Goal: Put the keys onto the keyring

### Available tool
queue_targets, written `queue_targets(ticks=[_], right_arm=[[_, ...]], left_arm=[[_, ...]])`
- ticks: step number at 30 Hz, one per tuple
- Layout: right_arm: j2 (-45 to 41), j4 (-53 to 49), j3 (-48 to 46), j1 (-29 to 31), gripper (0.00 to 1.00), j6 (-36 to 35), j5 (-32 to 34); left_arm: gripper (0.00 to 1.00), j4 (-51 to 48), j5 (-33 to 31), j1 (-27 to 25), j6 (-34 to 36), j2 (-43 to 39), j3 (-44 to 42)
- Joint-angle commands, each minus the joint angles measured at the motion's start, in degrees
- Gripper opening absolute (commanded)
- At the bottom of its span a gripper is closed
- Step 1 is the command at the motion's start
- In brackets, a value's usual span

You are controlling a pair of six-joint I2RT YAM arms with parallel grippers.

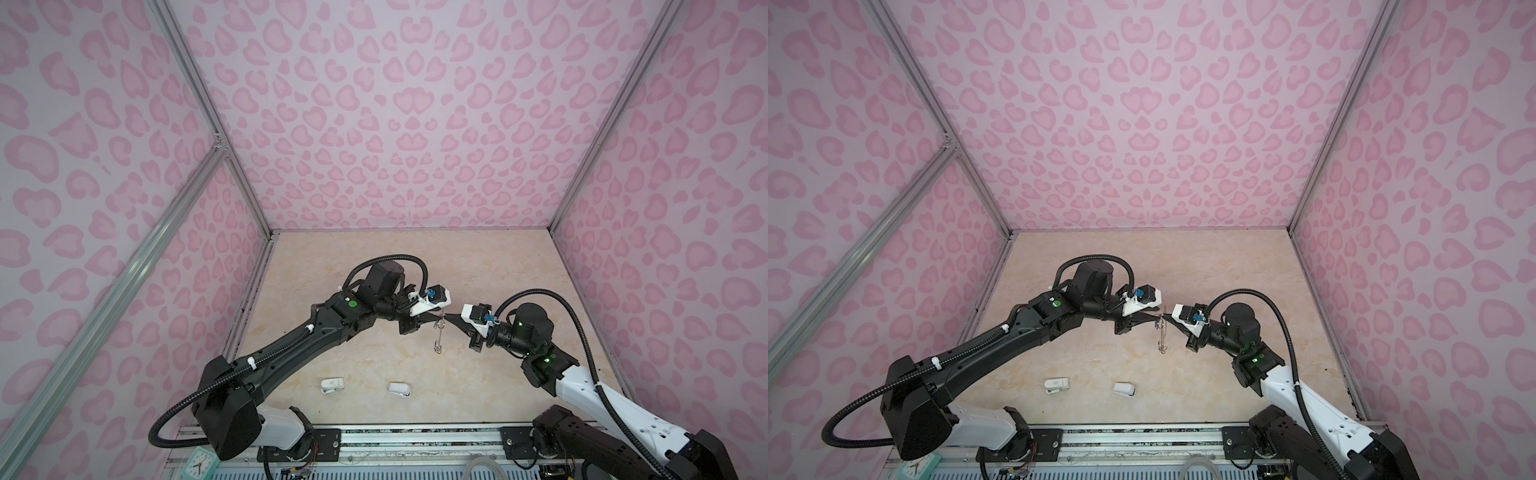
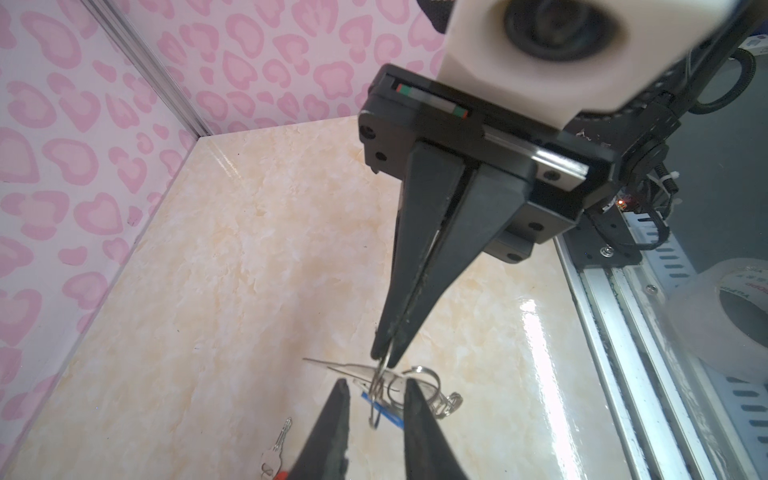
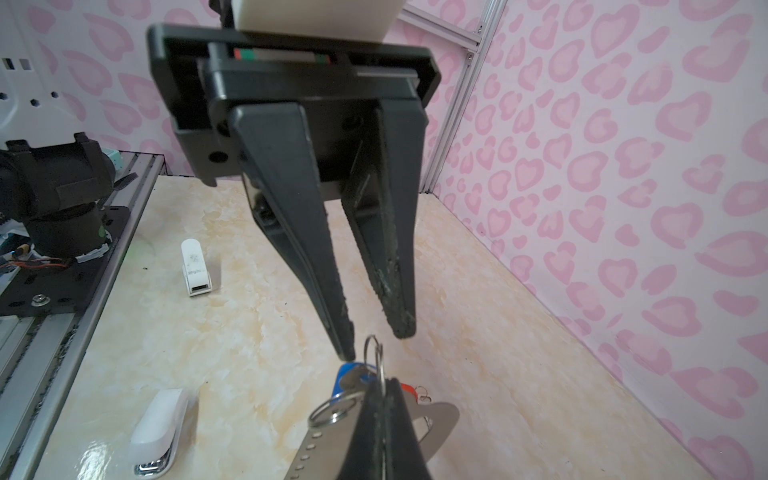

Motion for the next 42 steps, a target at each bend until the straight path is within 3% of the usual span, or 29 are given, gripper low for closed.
queue_targets(ticks=[1, 10, 15, 17, 23, 28, 42], right_arm=[[0.01, 2.52, 0.22, 0.16, 0.0, -0.14, -1.35], [-0.64, 2.08, 0.04, 0.3, 0.01, -0.15, -0.92], [-3.67, -4.8, 0.78, 0.25, 0.35, -2.92, 4.18], [-5.1, -7.03, 0.92, 0.26, 0.41, -4.35, 6.38], [-6.24, -8.11, 2.01, 0.24, 0.3, -5.24, 6.99], [-5.82, -7.2, 2.42, 0.42, 0.27, -4.35, 5.95], [-2.82, -4.68, 2.46, 1.76, 0.18, -2.25, 3.84]], left_arm=[[0.21, 1.31, 0.8, -0.03, 1.25, 0.58, -0.25], [0.03, 0.66, 0.53, -0.42, 2.22, 0.21, -0.04], [0.03, -2.0, -2.46, -0.97, 1.71, -0.03, 1.36], [0.04, -4.05, -5.14, -1.23, 0.65, 0.39, 2.79], [0.04, -10.92, -10.85, -2.51, 0.47, 1.95, 7.57], [0.04, -14.47, -13.06, -3.99, 1.91, 2.3, 9.35], [0.04, -16.23, -14.7, -6.22, 2.7, 3.02, 11.94]])
